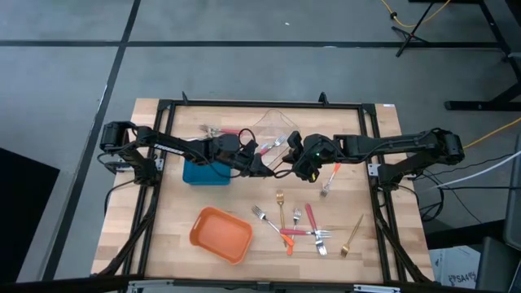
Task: Sort silverware by color (type)
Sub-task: Put the gold fork into the orange bin
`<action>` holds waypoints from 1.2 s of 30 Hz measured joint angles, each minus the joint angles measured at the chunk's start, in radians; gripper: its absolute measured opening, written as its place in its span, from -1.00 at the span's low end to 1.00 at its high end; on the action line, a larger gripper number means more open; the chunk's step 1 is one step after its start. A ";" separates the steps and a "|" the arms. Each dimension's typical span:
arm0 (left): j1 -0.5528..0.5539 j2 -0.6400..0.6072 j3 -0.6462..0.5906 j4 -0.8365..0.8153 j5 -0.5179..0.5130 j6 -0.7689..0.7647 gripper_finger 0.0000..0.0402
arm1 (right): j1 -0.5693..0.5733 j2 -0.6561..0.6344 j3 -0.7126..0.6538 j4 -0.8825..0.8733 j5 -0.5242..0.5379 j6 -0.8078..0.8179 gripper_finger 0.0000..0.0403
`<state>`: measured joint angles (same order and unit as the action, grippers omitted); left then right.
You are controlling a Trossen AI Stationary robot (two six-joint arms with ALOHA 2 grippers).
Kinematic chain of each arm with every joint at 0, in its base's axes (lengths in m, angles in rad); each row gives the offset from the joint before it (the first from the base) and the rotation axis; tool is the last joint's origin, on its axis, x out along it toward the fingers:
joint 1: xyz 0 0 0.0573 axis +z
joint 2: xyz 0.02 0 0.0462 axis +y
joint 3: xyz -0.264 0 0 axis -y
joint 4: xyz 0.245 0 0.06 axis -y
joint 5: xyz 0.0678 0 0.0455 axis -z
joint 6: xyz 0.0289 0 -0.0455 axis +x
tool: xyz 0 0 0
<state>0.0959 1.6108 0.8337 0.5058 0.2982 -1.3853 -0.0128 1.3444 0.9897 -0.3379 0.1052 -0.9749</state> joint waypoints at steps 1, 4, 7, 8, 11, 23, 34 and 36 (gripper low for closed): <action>0.000 0.000 0.000 0.001 0.000 0.000 -0.44 | 0.000 0.000 0.000 0.000 0.000 0.000 -1.00; 0.000 0.000 0.000 0.001 0.000 0.000 -0.47 | 0.000 0.000 0.000 0.000 0.000 0.000 -1.00; 0.000 0.000 0.000 0.002 0.000 0.000 -0.55 | 0.000 0.000 0.000 0.000 0.000 0.000 -1.00; 0.000 0.000 0.000 0.002 -0.001 0.000 -0.58 | 0.000 0.000 0.000 0.000 0.000 0.000 -1.00; 0.000 0.000 0.000 0.003 -0.001 0.000 -0.66 | 0.000 0.000 0.000 -0.001 0.000 0.000 -1.00; 0.000 0.000 0.000 0.004 -0.005 0.000 -0.91 | 0.000 0.000 0.000 -0.003 0.000 0.000 -1.00; 0.000 0.000 0.000 0.004 -0.019 0.000 -0.92 | 0.000 0.000 0.000 -0.004 0.000 0.000 -0.98; 0.000 0.000 0.000 0.004 -0.019 0.000 -0.92 | 0.000 0.000 0.000 -0.004 0.000 0.000 -0.97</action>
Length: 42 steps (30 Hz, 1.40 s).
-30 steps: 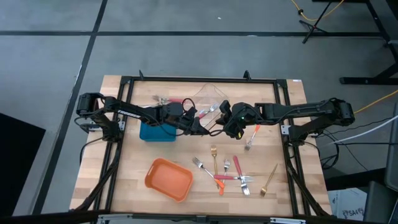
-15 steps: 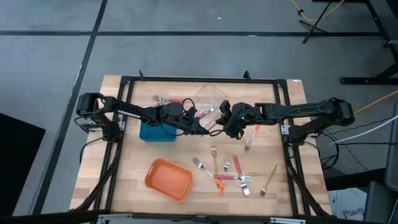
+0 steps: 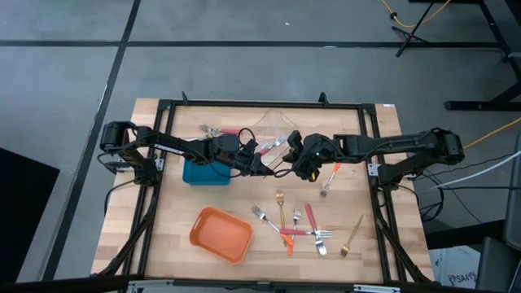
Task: Sort silverware by color (type)
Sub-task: Put the gold fork into the orange bin
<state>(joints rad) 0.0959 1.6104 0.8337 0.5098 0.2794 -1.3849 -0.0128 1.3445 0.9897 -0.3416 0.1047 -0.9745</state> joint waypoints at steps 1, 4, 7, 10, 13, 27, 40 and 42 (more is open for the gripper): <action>0.000 0.000 0.000 0.000 0.000 0.000 -0.93 | 0.000 0.000 0.000 0.000 0.000 0.000 -0.96; 0.000 0.000 0.000 0.000 0.000 0.000 -0.93 | 0.000 0.000 0.000 0.000 0.000 0.000 -0.91; 0.000 0.000 0.000 -0.004 -0.001 0.000 -0.93 | 0.000 0.000 0.000 0.001 0.000 0.000 -0.83; 0.000 0.000 0.000 -0.005 -0.001 0.000 -0.93 | 0.000 0.000 0.000 0.001 0.000 0.000 -0.73; 0.000 0.000 0.000 -0.005 -0.001 0.000 -0.93 | 0.000 0.000 0.000 0.001 0.000 0.000 -0.62; 0.000 0.000 0.000 -0.005 -0.001 0.113 -0.93 | 0.000 -0.048 0.000 -0.002 0.000 0.008 -0.49; 0.000 -0.008 0.000 0.004 0.025 0.279 -0.93 | 0.000 -0.264 0.000 -0.113 0.024 0.167 -0.48; -0.001 -0.023 0.000 -0.007 0.064 0.294 -0.93 | 0.000 -0.295 0.000 -0.147 0.050 0.190 -0.48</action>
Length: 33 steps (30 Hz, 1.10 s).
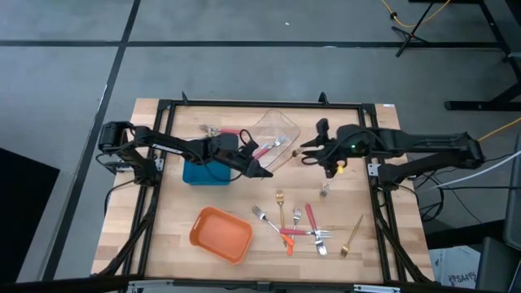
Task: Sort silverware by color (type)
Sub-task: Put the gold fork into the orange bin
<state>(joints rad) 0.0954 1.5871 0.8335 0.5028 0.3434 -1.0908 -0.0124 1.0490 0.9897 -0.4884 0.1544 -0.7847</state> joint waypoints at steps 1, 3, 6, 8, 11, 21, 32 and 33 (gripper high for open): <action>-0.004 -0.008 0.000 0.003 0.018 0.002 -0.93 | 0.000 -0.016 0.000 -0.018 0.016 0.013 -0.48; -0.017 -0.033 0.000 0.001 0.039 0.003 -0.93 | 0.000 -0.045 0.000 -0.048 0.041 0.041 -0.48; -0.050 -0.078 0.001 -0.017 0.069 0.003 -0.93 | 0.000 -0.080 0.000 -0.086 0.055 0.070 -0.48; -0.074 -0.124 0.001 -0.077 0.079 0.004 -0.93 | 0.000 -0.089 0.000 -0.108 0.056 0.083 -0.48; -0.116 -0.196 0.002 -0.178 0.100 0.005 -0.93 | 0.000 -0.098 0.000 -0.132 0.056 0.086 -0.48; -0.313 -0.428 0.000 -0.713 0.090 -0.004 -0.93 | 0.000 -0.098 0.000 -0.151 0.055 0.086 -0.48; -0.542 -0.460 0.001 -1.090 0.044 -0.163 -0.93 | -0.001 -0.096 0.000 -0.150 0.044 0.086 -0.48; -0.554 -0.458 0.001 -1.095 0.029 -0.163 -0.93 | -0.001 -0.096 0.000 -0.150 0.044 0.086 -0.48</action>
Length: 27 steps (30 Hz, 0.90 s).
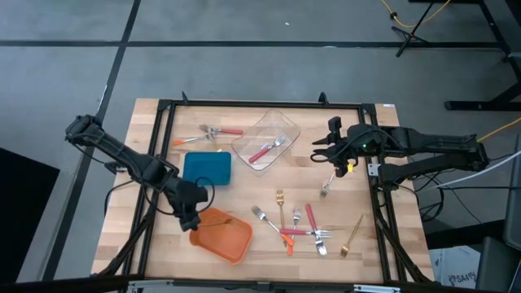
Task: Sort silverware by color (type)
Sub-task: Put the gold fork into the orange bin
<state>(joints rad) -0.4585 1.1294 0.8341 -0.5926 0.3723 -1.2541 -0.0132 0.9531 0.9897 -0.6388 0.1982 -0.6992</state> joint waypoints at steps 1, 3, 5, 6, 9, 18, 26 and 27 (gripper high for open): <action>-0.010 0.004 0.000 -0.001 -0.016 0.000 -0.93 | 0.000 0.000 0.000 0.000 0.000 0.000 -0.48; -0.024 0.011 0.000 0.001 -0.041 0.000 -0.93 | 0.000 0.000 0.000 0.000 0.000 0.000 -0.48; -0.035 0.023 0.000 0.002 -0.059 0.000 -0.93 | 0.000 0.000 0.000 0.000 0.000 0.000 -0.48; -0.036 0.031 0.000 0.003 -0.061 0.000 -0.93 | 0.000 0.000 0.000 0.000 -0.001 0.000 -0.48; -0.036 0.068 0.000 0.012 -0.063 0.004 -0.93 | 0.000 0.000 0.000 0.000 -0.011 0.000 -0.48; -0.024 0.186 0.000 0.088 -0.044 0.008 -0.93 | 0.000 0.000 0.000 0.001 -0.060 0.022 -0.49; -0.024 0.254 0.000 0.158 -0.049 0.111 -0.93 | 0.000 0.000 0.000 0.000 -0.060 0.025 -0.49; -0.024 0.260 0.000 0.159 -0.054 0.122 -0.93 | 0.000 0.000 0.000 0.000 -0.060 0.025 -0.49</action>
<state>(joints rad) -0.4820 1.3893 0.8341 -0.4335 0.3185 -1.1319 -0.0132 0.9535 0.9897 -0.6384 0.1379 -0.6739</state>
